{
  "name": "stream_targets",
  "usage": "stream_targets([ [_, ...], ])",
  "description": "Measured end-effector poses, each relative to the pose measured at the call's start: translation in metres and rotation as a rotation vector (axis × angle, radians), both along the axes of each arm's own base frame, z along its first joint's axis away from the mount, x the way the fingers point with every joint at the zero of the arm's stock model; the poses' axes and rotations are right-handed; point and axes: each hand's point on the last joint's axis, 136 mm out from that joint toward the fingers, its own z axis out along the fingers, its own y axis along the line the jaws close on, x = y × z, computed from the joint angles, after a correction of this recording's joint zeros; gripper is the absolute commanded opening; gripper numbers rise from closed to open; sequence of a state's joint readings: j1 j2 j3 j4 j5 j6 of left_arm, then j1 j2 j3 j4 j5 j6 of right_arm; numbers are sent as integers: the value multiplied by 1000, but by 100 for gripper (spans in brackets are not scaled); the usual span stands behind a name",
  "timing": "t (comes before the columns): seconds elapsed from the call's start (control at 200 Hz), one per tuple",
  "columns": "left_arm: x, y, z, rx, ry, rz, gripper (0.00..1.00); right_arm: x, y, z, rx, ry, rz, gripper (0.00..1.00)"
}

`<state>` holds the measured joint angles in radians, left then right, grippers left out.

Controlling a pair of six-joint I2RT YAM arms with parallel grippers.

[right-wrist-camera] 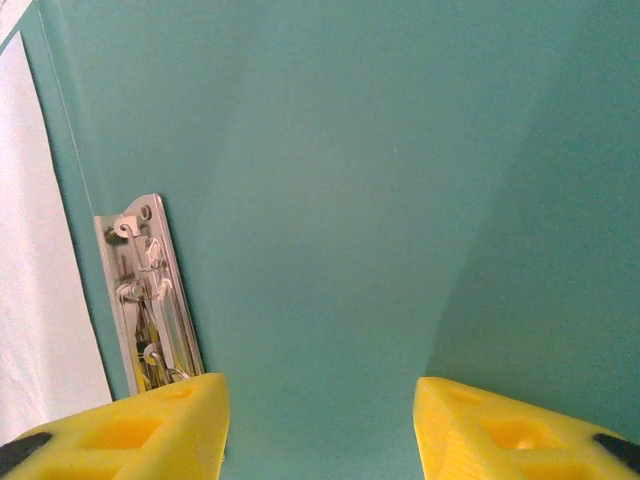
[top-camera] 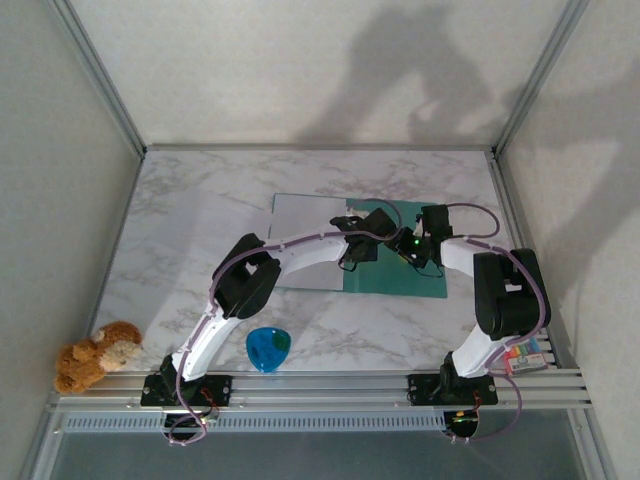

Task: Put the files into the folder

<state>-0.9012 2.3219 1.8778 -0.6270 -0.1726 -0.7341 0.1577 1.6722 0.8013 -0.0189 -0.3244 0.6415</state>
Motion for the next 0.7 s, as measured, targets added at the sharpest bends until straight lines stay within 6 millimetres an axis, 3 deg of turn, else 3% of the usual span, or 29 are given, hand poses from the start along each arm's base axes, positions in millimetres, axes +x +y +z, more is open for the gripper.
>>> stream_targets([
  [0.275, -5, -5, -3, -15, 22, -17, 31, 6, 1, -2, 1, 4, 1, 51],
  [0.491, -11, -10, -3, -23, 33, -34, 22, 8, 3, -2, 8, 6, 5, 51],
  [0.701, -11, -10, -3, -22, 33, -35, 21, 8, 3, -2, 10, 6, 6, 51],
])
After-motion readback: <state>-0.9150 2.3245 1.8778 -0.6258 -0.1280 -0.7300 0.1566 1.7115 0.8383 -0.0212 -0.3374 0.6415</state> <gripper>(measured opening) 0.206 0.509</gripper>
